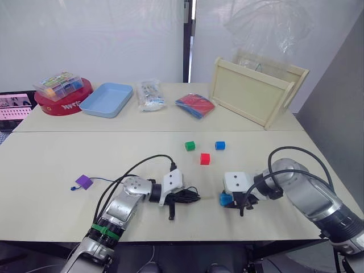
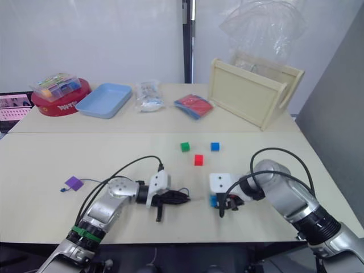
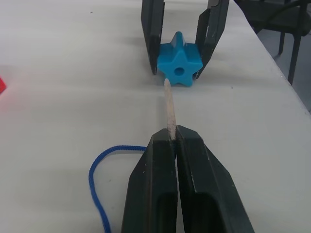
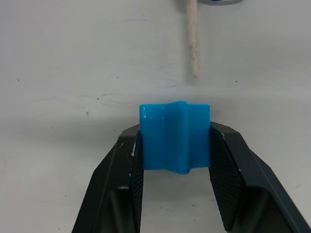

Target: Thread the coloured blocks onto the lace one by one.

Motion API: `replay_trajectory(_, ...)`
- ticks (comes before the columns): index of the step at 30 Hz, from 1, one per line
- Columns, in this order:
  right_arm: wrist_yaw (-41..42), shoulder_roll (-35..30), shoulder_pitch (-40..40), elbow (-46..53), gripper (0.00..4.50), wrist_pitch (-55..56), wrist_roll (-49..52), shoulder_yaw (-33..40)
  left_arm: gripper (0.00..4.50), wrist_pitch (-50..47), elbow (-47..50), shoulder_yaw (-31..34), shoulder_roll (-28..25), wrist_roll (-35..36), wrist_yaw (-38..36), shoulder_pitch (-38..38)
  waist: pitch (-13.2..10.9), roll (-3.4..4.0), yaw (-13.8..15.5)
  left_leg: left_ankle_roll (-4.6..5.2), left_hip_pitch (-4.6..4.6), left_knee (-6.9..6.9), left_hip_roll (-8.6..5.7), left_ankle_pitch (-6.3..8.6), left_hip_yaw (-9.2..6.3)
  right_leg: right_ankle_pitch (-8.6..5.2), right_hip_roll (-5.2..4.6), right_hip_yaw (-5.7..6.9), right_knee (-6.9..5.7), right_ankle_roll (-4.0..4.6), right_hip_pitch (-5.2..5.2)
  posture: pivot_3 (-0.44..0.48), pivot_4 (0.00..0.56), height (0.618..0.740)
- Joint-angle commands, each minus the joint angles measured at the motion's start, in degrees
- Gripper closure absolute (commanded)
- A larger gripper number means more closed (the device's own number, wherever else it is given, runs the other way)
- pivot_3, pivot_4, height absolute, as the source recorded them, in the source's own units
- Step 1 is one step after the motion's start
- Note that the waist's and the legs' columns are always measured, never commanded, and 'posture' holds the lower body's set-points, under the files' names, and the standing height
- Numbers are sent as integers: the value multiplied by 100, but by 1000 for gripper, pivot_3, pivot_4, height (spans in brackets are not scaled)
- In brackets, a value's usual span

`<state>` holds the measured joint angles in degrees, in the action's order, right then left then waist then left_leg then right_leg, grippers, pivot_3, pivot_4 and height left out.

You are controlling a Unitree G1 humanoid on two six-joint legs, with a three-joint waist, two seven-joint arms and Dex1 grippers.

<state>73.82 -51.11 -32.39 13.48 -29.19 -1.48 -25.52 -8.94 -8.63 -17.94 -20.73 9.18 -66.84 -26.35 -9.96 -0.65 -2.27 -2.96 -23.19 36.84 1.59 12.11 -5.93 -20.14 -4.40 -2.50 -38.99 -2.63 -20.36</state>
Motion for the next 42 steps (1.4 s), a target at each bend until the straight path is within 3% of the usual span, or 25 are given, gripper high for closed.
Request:
replay_trajectory(1,-71,-13,-19,100,3149,-165,-63,104,4500,36,167,-52,80,45,26,-86,0,0,0,0,0,0,0,0,0,0,0,0,0,0,0,0,150,740)
replay_trajectory(9,-127,26,66,171,3149,-239,-5,109,4500,222,11,-219,206,-85,56,-197,0,0,1,0,0,0,0,0,0,0,0,0,0,0,0,0,150,740)
replay_trajectory(25,-296,89,118,425,3149,-520,81,162,4500,727,-1099,-549,1092,-603,467,-963,0,-1,19,0,-4,5,-4,0,0,0,-2,1,1,0,1,0,150,740)
replay_trajectory(28,-324,87,145,469,3149,-571,83,181,3500,697,-1129,-465,1081,-555,435,-1048,0,-1,5,0,-2,4,-4,0,0,0,-1,1,0,0,0,0,150,740)
replay_trajectory(34,-372,47,244,524,3149,-617,98,239,1568,967,-924,-585,497,-1032,453,-1013,0,-1,-6,0,-1,3,-4,0,0,0,-1,0,0,0,0,0,150,740)
replay_trajectory(42,-423,68,273,540,3149,-607,81,234,1539,1139,-856,-619,345,-990,382,-866,0,0,3,0,-1,3,-3,0,-1,0,-1,1,1,0,1,0,150,740)
